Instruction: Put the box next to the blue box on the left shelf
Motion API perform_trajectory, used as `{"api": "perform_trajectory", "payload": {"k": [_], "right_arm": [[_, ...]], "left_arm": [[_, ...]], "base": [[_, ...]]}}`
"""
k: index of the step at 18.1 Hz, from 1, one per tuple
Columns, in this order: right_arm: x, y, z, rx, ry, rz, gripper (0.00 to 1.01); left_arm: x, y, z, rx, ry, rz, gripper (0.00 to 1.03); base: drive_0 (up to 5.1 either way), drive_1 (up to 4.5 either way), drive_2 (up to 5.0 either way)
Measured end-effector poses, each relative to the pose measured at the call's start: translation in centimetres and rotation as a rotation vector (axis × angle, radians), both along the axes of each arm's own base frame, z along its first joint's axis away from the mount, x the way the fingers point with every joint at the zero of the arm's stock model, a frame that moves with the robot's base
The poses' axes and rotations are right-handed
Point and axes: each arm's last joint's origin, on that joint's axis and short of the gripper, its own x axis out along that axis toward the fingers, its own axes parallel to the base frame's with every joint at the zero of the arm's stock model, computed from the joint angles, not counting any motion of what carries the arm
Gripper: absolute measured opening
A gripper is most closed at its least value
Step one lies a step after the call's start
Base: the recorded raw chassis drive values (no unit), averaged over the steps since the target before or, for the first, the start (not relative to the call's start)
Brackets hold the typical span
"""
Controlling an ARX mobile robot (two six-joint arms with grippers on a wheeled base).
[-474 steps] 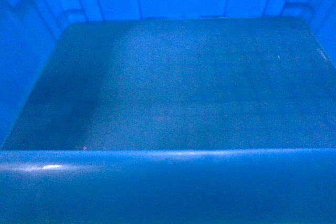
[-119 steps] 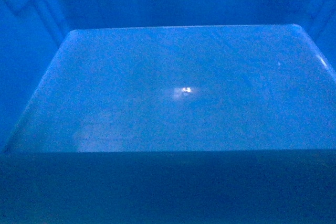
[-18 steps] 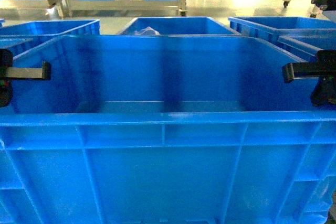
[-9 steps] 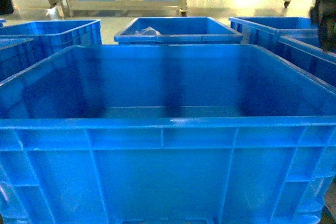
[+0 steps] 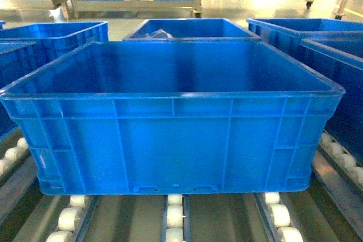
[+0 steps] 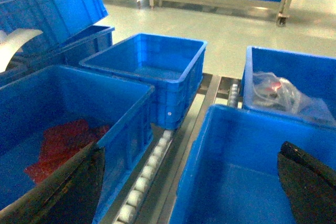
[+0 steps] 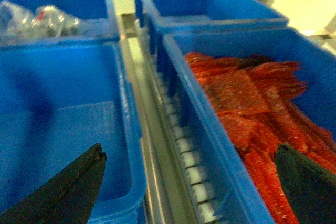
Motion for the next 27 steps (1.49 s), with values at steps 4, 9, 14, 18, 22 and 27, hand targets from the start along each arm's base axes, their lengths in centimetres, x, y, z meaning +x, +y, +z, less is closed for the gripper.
{"api": "perform_trajectory", "payload": {"k": [4, 9, 14, 18, 22, 27], "right_arm": [[-0.4, -0.3, 0.3, -0.009, -0.017, -0.025, 0.98], [-3.0, -3.0, -3.1, 0.068, -0.340, 0.236, 0.66], [-5.7, -5.0, -6.4, 0.050, -0.378, 0.275, 0.29], [-8.6, -6.9, -9.6, 0.039, -0.372, 0.274, 0.02], [-10.7, -8.4, -11.4, 0.041, -0.365, 0.283, 0.02], [-12.4, -8.7, -12.6, 0.040, -0.365, 0.275, 0.02]], "left_arm": [[0.1, 0.1, -0.3, 0.001, -0.021, -0.026, 0.96], [-3.5, 3.5, -4.0, 0.016, -0.168, -0.324, 0.57], [-5.9, 5.0, -7.8, 0.028, -0.125, -0.361, 0.22], [-8.8, 6.6, -10.7, 0.028, -0.128, -0.359, 0.02], [-10.7, 8.2, -12.3, 0.028, -0.132, -0.341, 0.02], [-12.4, 8.1, -13.4, 0.028, -0.133, -0.361, 0.02]], "base": [[0.0, 0.00, 0.0], [0.0, 0.00, 0.0], [0.0, 0.00, 0.0], [0.0, 0.00, 0.0], [0.0, 0.00, 0.0], [0.0, 0.00, 0.0]]}}
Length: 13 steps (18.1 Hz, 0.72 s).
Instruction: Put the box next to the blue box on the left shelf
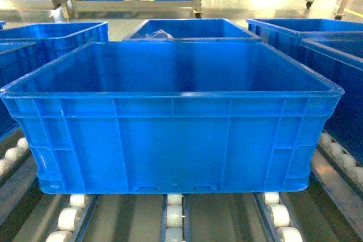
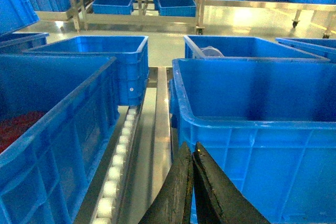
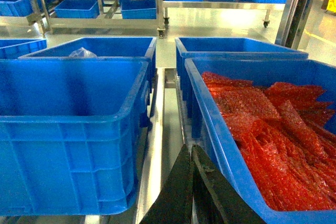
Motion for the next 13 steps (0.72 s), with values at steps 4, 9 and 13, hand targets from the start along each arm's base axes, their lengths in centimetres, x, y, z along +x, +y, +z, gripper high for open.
{"api": "perform_trajectory", "payload": {"k": [4, 9, 13], "right_arm": [[-0.9, 0.0, -0.7, 0.000, -0.016, 0.000, 0.02], [-1.8, 0.0, -0.6, 0.000, -0.026, 0.000, 0.02], [-2.4, 0.0, -0.8, 0.000, -0.010, 0.000, 0.02]], "left_arm": [[-0.9, 0.0, -0.6, 0.000, -0.015, 0.000, 0.02], [-1.8, 0.0, -0.5, 0.000, -0.025, 0.000, 0.02], [-2.5, 0.0, -0.8, 0.000, -0.002, 0.002, 0.02]], "base": [[0.0, 0.00, 0.0], [0.0, 0.00, 0.0], [0.0, 0.00, 0.0]]}}
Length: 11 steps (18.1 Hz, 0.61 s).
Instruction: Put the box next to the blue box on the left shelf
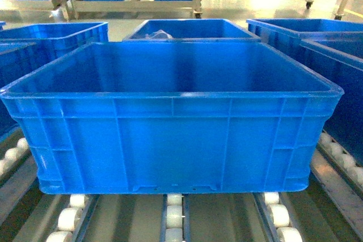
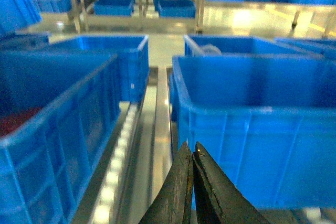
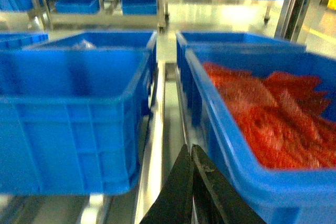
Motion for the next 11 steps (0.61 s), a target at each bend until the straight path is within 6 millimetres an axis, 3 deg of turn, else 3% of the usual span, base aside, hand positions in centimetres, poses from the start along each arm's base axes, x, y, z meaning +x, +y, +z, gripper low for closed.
{"api": "perform_trajectory", "payload": {"k": [2, 11], "right_arm": [[-0.84, 0.00, -0.29, 0.000, 0.010, 0.000, 0.02], [-0.91, 0.00, -0.24, 0.000, 0.004, 0.001, 0.02]], "left_arm": [[-0.71, 0.01, -0.16, 0.000, -0.004, 0.002, 0.02], [-0.71, 0.01, -0.20, 0.001, 0.002, 0.002, 0.02]], "base": [[0.0, 0.00, 0.0], [0.0, 0.00, 0.0]]}}
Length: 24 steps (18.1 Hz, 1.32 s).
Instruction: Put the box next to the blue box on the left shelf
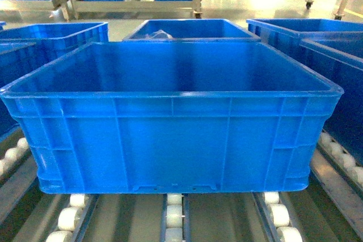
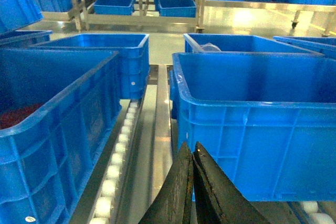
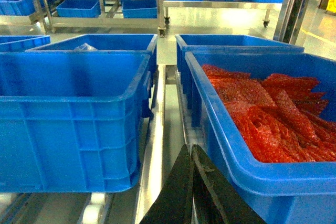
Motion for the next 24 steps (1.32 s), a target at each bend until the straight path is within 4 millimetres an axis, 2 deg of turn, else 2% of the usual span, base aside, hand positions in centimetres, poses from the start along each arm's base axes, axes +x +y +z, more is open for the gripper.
{"api": "perform_trajectory", "payload": {"k": [7, 9, 13, 17, 18, 24], "right_arm": [[-0.01, 0.00, 0.08, 0.000, -0.008, 0.000, 0.02], [-0.01, 0.00, 0.08, -0.001, -0.008, -0.001, 0.18], [-0.01, 0.00, 0.08, -0.001, -0.008, 0.000, 0.64], [-0.01, 0.00, 0.08, 0.000, -0.008, 0.000, 1.00], [-0.01, 0.00, 0.08, 0.000, -0.008, 0.000, 0.97], [-0.01, 0.00, 0.08, 0.000, -0.008, 0.000, 0.98]], "left_arm": [[0.00, -0.01, 0.06, 0.001, -0.007, -0.003, 0.02], [0.00, -0.01, 0.06, 0.000, -0.007, -0.003, 0.16], [0.00, -0.01, 0.06, 0.001, -0.007, -0.003, 0.62], [0.00, -0.01, 0.06, 0.001, -0.007, -0.003, 1.00], [0.00, -0.01, 0.06, 0.002, -0.007, -0.003, 0.97], [0.00, -0.01, 0.06, 0.002, -0.007, -0.003, 0.98]], "base": [[0.0, 0.00, 0.0], [0.0, 0.00, 0.0], [0.0, 0.00, 0.0], [0.0, 0.00, 0.0], [0.0, 0.00, 0.0], [0.0, 0.00, 0.0]]}}
